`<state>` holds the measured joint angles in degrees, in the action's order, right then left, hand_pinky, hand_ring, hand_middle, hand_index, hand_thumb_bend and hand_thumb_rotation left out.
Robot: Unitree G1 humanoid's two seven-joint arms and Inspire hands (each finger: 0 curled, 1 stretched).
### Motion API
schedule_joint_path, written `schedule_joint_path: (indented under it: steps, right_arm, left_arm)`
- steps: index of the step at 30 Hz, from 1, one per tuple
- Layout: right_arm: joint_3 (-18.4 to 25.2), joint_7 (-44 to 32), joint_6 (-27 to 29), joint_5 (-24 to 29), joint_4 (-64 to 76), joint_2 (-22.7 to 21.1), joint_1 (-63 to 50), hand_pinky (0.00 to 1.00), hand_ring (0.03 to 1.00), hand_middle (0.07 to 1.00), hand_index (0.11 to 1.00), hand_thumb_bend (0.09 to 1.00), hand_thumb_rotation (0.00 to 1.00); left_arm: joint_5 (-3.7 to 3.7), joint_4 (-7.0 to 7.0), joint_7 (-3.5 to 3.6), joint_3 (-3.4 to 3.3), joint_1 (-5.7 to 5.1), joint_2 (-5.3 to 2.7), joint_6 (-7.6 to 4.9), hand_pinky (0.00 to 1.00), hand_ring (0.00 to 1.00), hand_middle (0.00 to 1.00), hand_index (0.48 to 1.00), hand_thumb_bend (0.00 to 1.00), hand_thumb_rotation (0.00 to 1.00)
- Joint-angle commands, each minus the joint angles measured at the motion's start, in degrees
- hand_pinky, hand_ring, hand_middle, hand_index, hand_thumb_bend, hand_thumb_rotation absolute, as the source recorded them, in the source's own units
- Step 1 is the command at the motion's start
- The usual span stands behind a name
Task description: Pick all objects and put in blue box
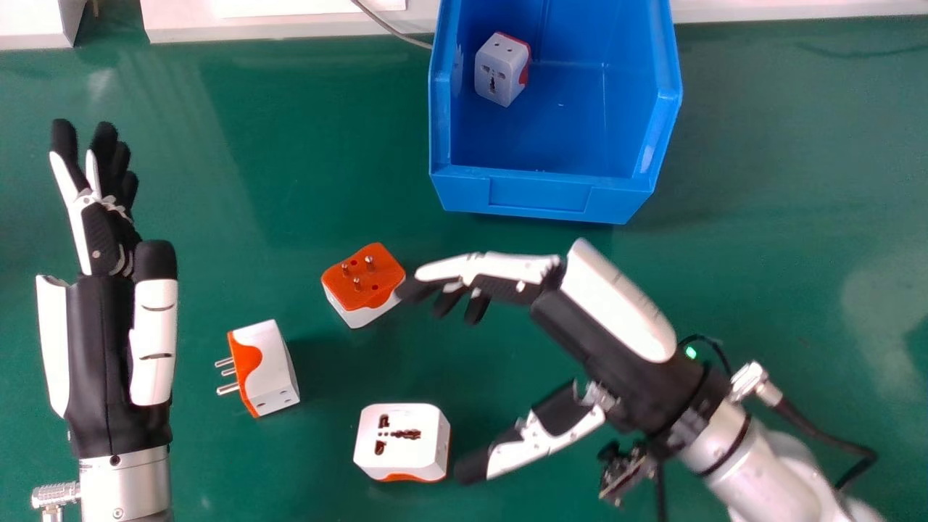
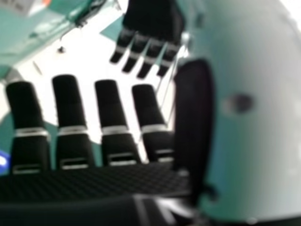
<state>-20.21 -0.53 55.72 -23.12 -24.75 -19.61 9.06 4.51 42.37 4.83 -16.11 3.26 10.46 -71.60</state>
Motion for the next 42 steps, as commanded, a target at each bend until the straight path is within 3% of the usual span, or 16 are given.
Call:
schedule_joint_path:
  steps: [1, 10, 14, 18, 24, 31, 36, 42]
  right_arm:
    - [-0.4, -0.7, -0.8, -0.9, 1.7, 0.8, -0.9, 0.5, 0.628, 0.722, 0.731, 0.879, 0.14]
    - [-4.3, 0.1, -4.0, -10.3, -3.9, 3.0, 0.8, 0.5, 0.642, 0.753, 0.742, 0.878, 0.14]
    - [-5.9, 0.8, -4.4, -13.6, -6.5, 3.2, 3.1, 0.53, 0.666, 0.777, 0.754, 0.874, 0.14]
    - [-7.1, 1.6, -4.2, -15.8, -7.6, 3.0, 4.5, 0.63, 0.739, 0.808, 0.766, 0.876, 0.15]
    - [-9.7, 3.0, -3.8, -19.7, -9.4, 2.3, 7.4, 0.66, 0.771, 0.818, 0.771, 0.887, 0.16]
    - [-11.3, 2.6, -4.7, -21.1, -9.3, 1.0, 10.1, 0.66, 0.8, 0.833, 0.784, 0.897, 0.18]
    - [-12.8, 5.1, -5.5, -25.0, -7.2, 1.1, 10.5, 0.72, 0.825, 0.848, 0.8, 0.931, 0.23]
    - [-14.9, 10.6, -7.9, -30.9, -5.1, 1.6, 10.6, 0.75, 0.834, 0.856, 0.818, 0.971, 0.31]
  left_arm:
    - [-0.35, -1.18, -0.49, -0.19, -0.35, 0.41, -0.34, 1.0, 1.0, 1.0, 0.994, 0.58, 0.95]
    - [-0.26, -1.66, -0.61, 0.23, -0.56, 0.1, -0.07, 1.0, 1.0, 1.0, 0.994, 0.58, 0.95]
    - [0.03, -1.75, -0.49, 0.32, -0.62, 0.12, 0.01, 1.0, 1.0, 1.0, 0.994, 0.57, 0.95]
    - [0.34, -1.92, -0.35, 0.46, -0.7, 0.09, 0.11, 1.0, 1.0, 1.0, 0.994, 0.57, 0.96]
    - [0.38, -2.08, -0.41, 0.66, -0.63, -0.04, 0.31, 1.0, 1.0, 1.0, 0.994, 0.56, 0.96]
    - [1.34, -1.77, 0.05, 0.8, -0.34, 0.16, 0.27, 1.0, 1.0, 1.0, 0.993, 0.55, 0.96]
    - [1.15, -1.79, 0.07, 1.0, -0.16, -0.04, 0.26, 1.0, 1.0, 1.0, 0.993, 0.55, 0.96]
    - [1.58, -1.97, 0.2, 1.22, -0.15, 0.04, 0.4, 1.0, 1.0, 1.0, 0.993, 0.52, 0.97]
